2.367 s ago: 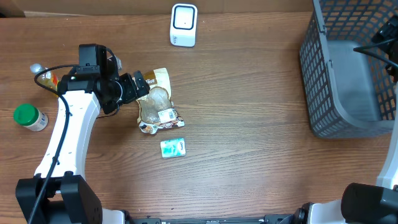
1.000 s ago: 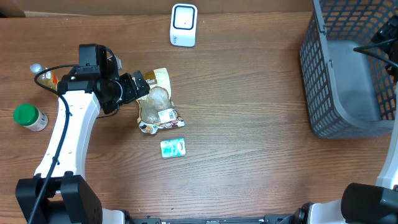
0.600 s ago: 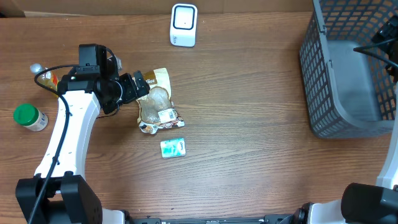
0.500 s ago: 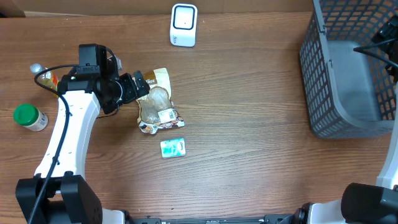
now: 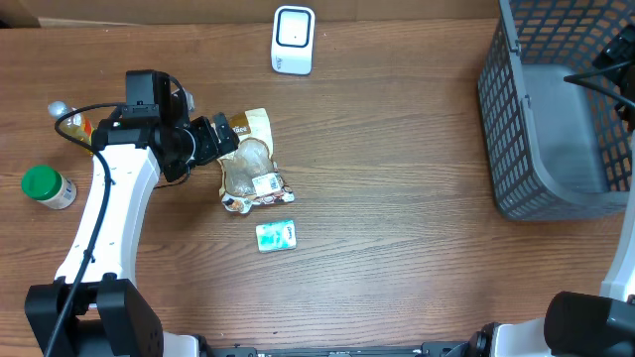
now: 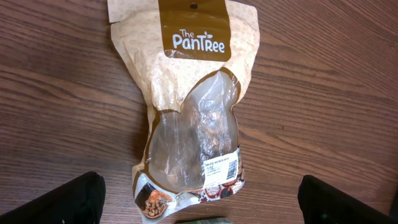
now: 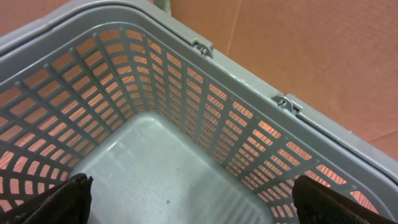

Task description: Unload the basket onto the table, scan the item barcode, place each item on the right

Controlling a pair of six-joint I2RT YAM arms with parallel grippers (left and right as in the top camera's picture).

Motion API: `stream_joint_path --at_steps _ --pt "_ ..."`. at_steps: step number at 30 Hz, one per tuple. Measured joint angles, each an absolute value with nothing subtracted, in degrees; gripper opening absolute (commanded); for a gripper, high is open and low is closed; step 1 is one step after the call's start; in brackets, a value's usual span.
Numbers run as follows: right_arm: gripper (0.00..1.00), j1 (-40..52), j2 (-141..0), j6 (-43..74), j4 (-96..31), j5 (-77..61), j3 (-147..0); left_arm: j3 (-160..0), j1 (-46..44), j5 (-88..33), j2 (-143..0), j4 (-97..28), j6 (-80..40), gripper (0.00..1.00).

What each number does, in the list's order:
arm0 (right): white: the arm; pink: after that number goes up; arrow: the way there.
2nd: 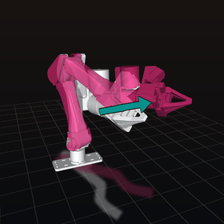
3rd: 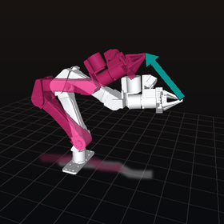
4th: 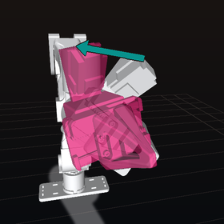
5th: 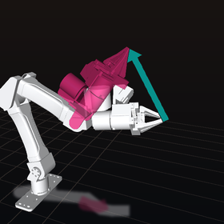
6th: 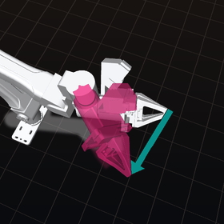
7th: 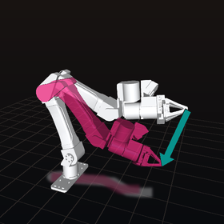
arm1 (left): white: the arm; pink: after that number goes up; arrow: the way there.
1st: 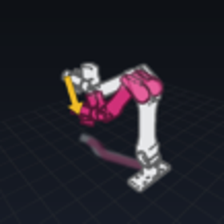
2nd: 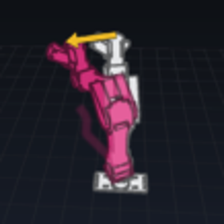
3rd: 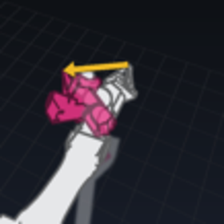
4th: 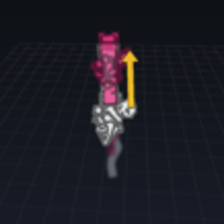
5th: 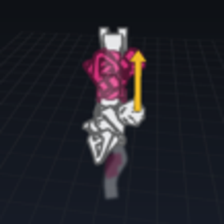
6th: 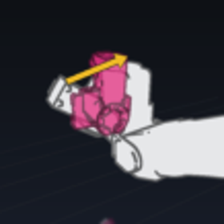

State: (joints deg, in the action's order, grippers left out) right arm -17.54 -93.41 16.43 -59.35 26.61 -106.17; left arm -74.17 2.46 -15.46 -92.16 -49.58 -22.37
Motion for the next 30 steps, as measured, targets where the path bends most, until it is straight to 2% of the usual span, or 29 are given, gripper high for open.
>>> stream_joint_path --at_steps 30 --pt "1.00 -17.52 -93.41 16.43 -59.35 26.61 -106.17 -74.17 2.46 -13.78 -92.16 -48.60 -22.37 1.00"
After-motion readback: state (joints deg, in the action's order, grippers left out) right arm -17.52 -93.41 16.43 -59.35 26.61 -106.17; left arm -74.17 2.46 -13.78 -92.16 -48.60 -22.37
